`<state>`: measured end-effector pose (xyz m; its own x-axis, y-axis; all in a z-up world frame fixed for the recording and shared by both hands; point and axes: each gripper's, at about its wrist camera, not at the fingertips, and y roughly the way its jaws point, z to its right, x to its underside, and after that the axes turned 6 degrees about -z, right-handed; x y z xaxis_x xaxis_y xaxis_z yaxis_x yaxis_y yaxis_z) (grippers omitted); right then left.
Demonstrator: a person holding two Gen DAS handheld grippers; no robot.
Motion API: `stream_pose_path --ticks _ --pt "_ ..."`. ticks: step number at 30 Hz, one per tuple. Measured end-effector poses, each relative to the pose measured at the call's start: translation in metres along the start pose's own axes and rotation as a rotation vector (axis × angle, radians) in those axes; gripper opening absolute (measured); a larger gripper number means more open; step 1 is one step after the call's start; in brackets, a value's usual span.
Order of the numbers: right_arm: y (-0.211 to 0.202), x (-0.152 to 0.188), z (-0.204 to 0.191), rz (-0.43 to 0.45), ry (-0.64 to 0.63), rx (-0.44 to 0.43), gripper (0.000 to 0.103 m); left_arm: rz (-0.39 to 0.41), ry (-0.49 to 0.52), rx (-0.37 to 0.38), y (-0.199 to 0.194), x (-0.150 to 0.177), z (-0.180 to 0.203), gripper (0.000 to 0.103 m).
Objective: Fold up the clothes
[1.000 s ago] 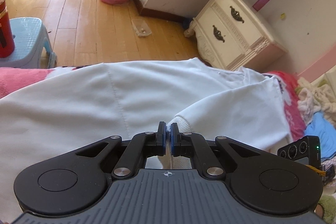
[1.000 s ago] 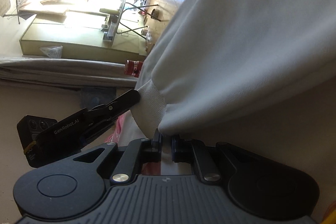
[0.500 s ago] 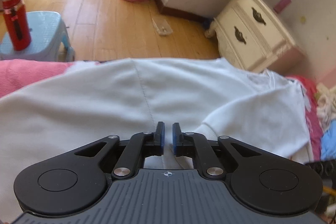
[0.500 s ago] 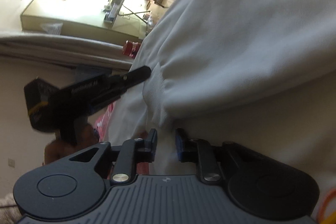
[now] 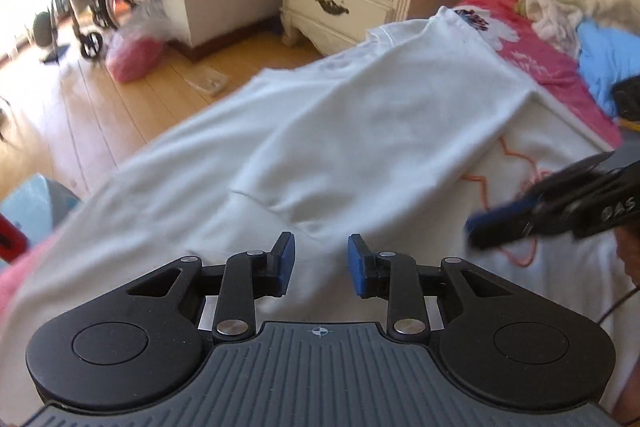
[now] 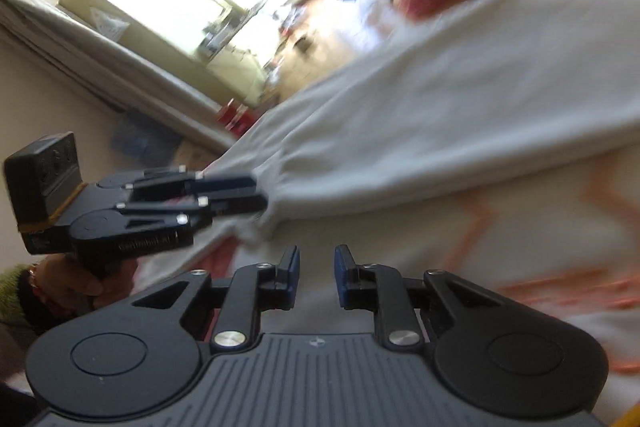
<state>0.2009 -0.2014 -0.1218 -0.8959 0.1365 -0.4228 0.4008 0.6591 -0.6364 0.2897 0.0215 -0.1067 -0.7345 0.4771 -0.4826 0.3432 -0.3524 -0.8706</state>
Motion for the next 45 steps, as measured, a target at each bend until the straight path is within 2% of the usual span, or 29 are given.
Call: stream_pose_path --ticks 3,6,8,11,13,17,22,25,29,32,36,38,41,45 --pt "-0.045 0.000 0.010 0.121 -0.071 0.132 0.019 0.005 -0.071 0.024 0.001 -0.007 -0.007 0.029" --pt "-0.085 -0.001 0.020 0.223 -0.195 0.345 0.019 0.010 -0.142 0.048 0.002 -0.015 -0.014 0.029" --pt "-0.100 -0.005 0.032 0.253 -0.264 0.485 0.017 0.013 -0.187 0.062 0.003 -0.020 -0.019 0.029" --pt "-0.103 -0.015 0.054 0.250 -0.310 0.636 0.014 -0.022 -0.194 0.023 0.019 -0.025 -0.012 0.029" --pt "-0.092 -0.020 0.068 0.232 -0.333 0.715 0.014 -0.060 -0.184 -0.012 0.027 -0.022 -0.005 0.029" --pt "-0.067 -0.021 0.109 0.097 -0.345 0.819 0.014 -0.096 -0.178 -0.044 0.031 -0.011 0.003 0.029" --pt "-0.089 -0.041 0.103 0.123 -0.336 0.758 0.014 -0.099 -0.204 -0.040 0.028 -0.007 0.002 0.029" --pt "-0.091 -0.068 0.106 0.158 -0.308 0.689 0.014 -0.105 -0.222 -0.039 0.028 -0.008 0.002 0.029" --pt "-0.082 -0.090 0.105 0.096 -0.345 0.655 0.014 -0.108 -0.225 -0.036 0.028 -0.008 0.001 0.029" --pt "-0.090 -0.086 0.097 0.027 -0.398 0.666 0.014 -0.100 -0.243 -0.020 0.027 -0.005 -0.002 0.029" --pt "-0.099 -0.059 0.101 -0.052 -0.359 0.723 0.014 -0.097 -0.237 -0.022 0.028 -0.005 -0.001 0.029" --pt "-0.109 -0.044 0.098 -0.033 -0.335 0.728 0.014 -0.095 -0.234 -0.023 0.028 -0.005 -0.001 0.029" --pt "-0.127 -0.025 0.086 0.004 -0.278 0.683 0.015 -0.092 -0.230 -0.024 0.029 -0.005 0.000 0.029" --pt "-0.160 0.000 0.057 0.043 -0.319 0.642 0.015 -0.089 -0.224 -0.026 0.030 -0.005 0.001 0.029"
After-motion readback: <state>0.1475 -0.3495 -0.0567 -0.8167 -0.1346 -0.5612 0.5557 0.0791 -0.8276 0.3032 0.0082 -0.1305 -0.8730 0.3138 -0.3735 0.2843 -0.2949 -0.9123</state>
